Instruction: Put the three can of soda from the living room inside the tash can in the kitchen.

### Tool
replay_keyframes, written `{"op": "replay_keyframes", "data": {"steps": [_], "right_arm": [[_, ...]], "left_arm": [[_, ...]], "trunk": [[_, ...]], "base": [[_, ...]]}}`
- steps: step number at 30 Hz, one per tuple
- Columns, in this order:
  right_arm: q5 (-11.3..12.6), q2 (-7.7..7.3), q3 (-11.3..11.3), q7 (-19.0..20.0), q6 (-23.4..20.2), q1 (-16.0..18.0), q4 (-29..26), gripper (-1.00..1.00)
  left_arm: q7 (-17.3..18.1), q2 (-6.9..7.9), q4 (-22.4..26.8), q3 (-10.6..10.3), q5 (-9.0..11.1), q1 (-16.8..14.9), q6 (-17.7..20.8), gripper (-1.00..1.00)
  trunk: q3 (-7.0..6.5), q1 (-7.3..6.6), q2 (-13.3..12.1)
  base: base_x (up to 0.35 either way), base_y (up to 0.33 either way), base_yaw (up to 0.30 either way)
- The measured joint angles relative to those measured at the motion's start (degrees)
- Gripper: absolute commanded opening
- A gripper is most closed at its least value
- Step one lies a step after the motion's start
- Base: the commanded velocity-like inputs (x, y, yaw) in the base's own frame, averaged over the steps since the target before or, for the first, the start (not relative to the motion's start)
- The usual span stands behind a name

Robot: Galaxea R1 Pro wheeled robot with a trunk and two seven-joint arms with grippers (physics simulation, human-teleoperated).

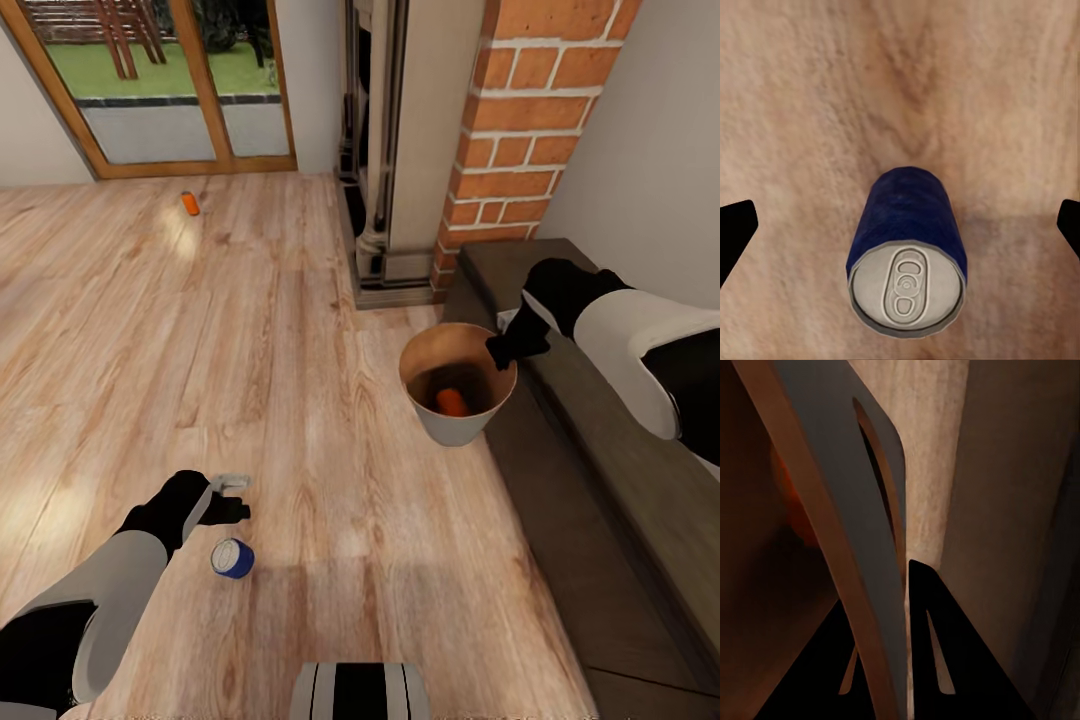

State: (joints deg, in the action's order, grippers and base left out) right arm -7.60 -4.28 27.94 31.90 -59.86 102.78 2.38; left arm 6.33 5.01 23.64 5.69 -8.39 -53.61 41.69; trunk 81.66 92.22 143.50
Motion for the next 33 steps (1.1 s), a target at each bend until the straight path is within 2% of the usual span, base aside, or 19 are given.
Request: {"op": "replay_keyframes", "data": {"steps": [11, 21, 33], "right_arm": [[-0.2, 0.1, 0.1, 0.0, 0.1, 0.0, 0.0, -1.0], [-0.1, 1.04, 0.2, 0.0, 0.0, 0.8, 0.0, -1.0], [-0.2, 1.2, 0.3, -0.1, 0.1, 0.8, 0.0, -1.0]], "left_arm": [[0.0, -0.08, -0.1, -0.1, -0.3, 0.0, 0.1, 1.0], [0.0, -0.77, 0.0, -0.1, -0.4, 0.0, 0.1, 1.0], [0.1, -1.13, 0.0, 0.0, 0.2, 0.0, -0.1, 1.0]], "trunk": [[2.44, 0.28, 0.1], [2.44, 0.27, 0.2], [2.44, 0.27, 0.2]], "base": [[0.001, 0.0, 0.0], [-0.028, 0.0, 0.0], [-0.08, 0.02, 0.0]]}}
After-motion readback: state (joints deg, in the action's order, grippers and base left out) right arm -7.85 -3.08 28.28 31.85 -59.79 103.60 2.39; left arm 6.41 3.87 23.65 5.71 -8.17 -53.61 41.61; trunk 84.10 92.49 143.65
